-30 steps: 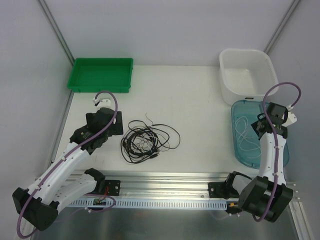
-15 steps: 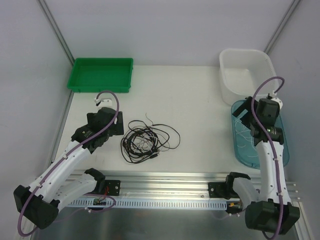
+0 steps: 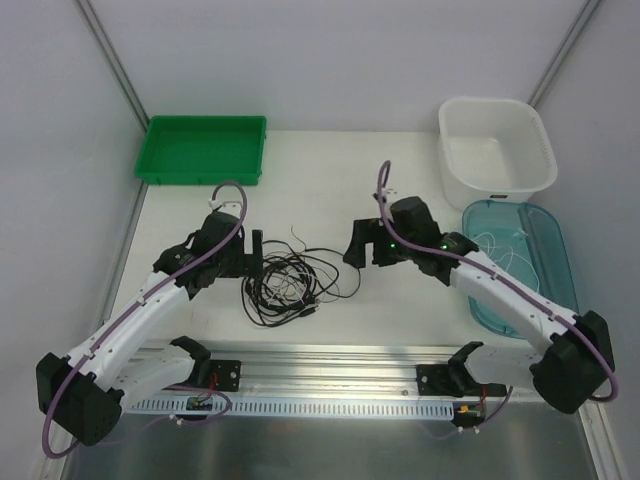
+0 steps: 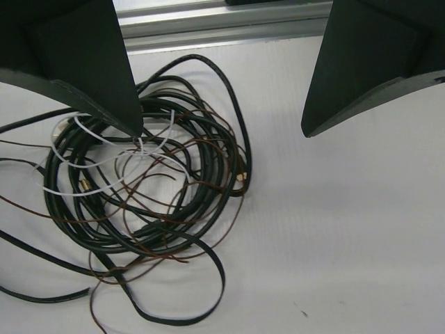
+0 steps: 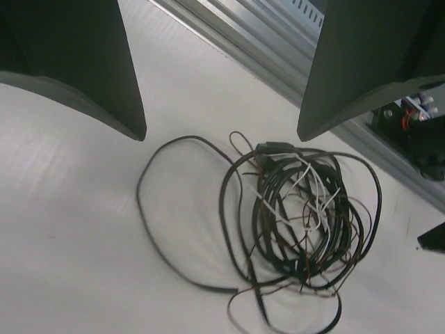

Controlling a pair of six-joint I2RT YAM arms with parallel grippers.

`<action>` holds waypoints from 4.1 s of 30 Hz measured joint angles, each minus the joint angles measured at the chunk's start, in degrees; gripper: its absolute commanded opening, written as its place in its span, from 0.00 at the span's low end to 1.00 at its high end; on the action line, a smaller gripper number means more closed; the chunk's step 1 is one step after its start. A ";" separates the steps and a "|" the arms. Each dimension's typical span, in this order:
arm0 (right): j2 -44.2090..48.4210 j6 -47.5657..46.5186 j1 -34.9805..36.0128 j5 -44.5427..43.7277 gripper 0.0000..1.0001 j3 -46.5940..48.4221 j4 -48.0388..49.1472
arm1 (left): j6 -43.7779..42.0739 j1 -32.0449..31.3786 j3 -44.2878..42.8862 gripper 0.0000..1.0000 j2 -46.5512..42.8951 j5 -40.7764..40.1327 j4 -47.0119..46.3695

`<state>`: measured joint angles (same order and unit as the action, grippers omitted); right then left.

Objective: Untangle the cables

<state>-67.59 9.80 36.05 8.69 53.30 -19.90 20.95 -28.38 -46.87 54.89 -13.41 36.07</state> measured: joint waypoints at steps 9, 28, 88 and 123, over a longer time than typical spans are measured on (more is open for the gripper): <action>-11.23 -1.01 11.43 1.97 0.68 -3.63 7.30 | 11.23 -7.45 5.42 0.99 4.24 3.96 -2.49; -16.72 -4.33 13.86 4.17 0.30 -12.96 23.52 | 23.52 -13.31 9.38 0.97 20.15 -0.72 -10.64; -5.86 -6.73 10.29 -17.81 0.64 -0.24 -9.88 | 23.76 -12.00 12.83 0.14 -0.28 -4.85 -9.57; -11.41 -7.91 22.97 -8.70 0.01 9.92 4.87 | 26.64 -12.02 16.87 0.45 -3.32 -2.19 -9.40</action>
<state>-79.00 1.89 59.02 -0.01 63.22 -15.03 47.59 -40.40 -30.00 51.57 -15.59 26.68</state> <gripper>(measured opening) 0.020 0.399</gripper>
